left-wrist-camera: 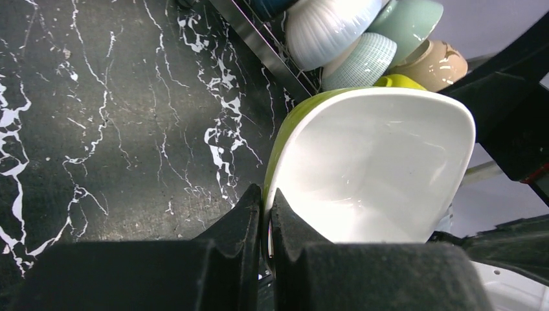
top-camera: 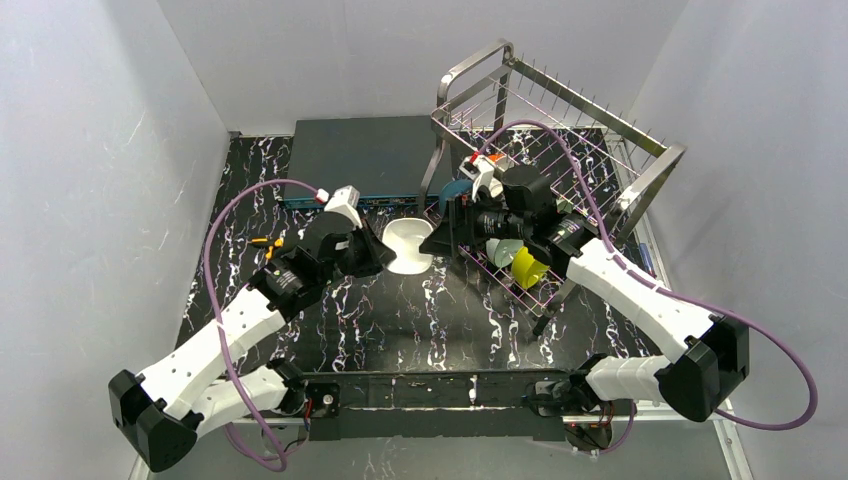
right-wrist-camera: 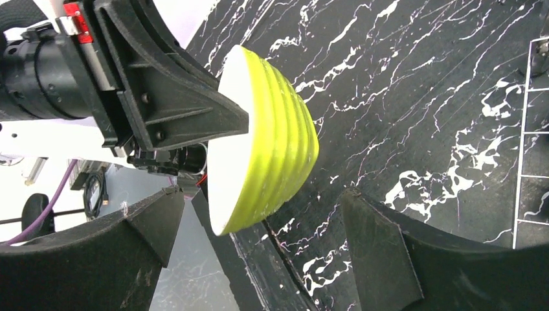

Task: Load the bowls into the dish rack
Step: Pick up the bowl from the center of the board.

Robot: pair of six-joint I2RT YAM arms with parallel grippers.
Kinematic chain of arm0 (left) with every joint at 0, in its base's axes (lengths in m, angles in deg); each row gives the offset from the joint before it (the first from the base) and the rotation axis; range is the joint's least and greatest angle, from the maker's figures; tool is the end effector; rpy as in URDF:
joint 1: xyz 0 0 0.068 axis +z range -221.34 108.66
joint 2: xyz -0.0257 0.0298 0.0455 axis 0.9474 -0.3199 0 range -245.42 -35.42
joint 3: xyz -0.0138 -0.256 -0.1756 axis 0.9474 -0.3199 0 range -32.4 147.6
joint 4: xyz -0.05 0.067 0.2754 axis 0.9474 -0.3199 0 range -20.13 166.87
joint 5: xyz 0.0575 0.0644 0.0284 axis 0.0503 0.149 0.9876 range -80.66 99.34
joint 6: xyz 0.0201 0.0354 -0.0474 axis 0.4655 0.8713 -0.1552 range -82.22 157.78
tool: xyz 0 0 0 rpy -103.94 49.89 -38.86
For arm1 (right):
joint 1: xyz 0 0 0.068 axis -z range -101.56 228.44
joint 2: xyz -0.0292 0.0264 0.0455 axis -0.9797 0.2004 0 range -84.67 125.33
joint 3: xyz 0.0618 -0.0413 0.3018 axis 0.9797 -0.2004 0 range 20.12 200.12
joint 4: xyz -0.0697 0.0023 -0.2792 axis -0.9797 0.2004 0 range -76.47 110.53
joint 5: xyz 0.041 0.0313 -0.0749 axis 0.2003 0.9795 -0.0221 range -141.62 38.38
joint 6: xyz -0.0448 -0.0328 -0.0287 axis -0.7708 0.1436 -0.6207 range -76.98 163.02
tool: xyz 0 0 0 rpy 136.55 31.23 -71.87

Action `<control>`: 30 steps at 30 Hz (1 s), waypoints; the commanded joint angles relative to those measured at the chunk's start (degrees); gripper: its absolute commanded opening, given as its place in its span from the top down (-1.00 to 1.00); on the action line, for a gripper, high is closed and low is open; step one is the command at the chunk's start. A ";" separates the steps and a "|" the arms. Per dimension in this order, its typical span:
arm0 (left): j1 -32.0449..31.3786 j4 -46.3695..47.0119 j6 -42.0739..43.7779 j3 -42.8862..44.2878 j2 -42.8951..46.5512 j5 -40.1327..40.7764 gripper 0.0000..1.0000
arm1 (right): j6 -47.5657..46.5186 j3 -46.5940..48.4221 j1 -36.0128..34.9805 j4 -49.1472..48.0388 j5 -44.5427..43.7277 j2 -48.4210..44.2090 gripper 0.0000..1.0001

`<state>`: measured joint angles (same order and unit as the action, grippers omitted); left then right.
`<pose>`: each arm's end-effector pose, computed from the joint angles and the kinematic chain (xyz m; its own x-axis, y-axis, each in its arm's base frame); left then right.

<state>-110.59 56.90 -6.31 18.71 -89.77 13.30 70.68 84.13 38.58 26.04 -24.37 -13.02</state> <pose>0.1809 -0.1436 0.3564 -0.6242 -0.3865 -0.6790 0.2056 0.7572 -0.6200 0.2259 0.2169 0.3843 -0.6520 -0.0067 -0.7582 -0.6740 0.4631 0.5756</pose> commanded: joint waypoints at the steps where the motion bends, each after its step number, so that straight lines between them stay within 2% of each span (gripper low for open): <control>1: -2.75 -1.02 0.89 4.85 -1.18 3.60 1.00 | 0.69 3.08 0.50 0.84 0.80 0.77 -0.97; 6: -5.12 -1.04 1.59 7.39 -2.50 4.28 1.00 | 1.44 3.08 0.57 0.83 1.61 1.51 -0.91; 12: -6.28 -1.50 1.83 6.79 -2.03 6.14 1.00 | 1.35 4.01 0.56 1.28 2.97 2.11 -0.52; 15: -6.28 -1.65 2.08 6.62 -1.50 6.32 0.96 | 1.34 3.50 0.52 0.75 3.08 1.75 -0.18; 18: -6.28 -1.64 2.12 6.47 -1.18 6.20 0.87 | 1.35 3.22 0.55 0.48 3.21 1.66 0.28; 21: -6.24 -1.46 2.24 6.22 -1.02 5.63 0.73 | 1.34 3.40 0.56 0.82 2.99 1.64 0.73; 23: -6.28 -1.21 2.47 5.94 -0.82 4.87 0.66 | 1.21 3.40 0.57 0.97 2.45 1.38 0.88; 25: -6.28 -0.73 2.98 5.48 -0.49 3.24 0.47 | 0.88 3.40 0.57 1.01 2.15 1.20 0.97; 30: -6.28 0.66 3.17 3.83 1.06 0.55 -0.13 | -0.26 3.97 0.56 1.94 2.02 0.98 0.97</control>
<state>-117.47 56.71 -4.10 24.09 -90.86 14.99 70.00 85.35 38.39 29.86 -26.23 -9.32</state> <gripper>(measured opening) 0.473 0.288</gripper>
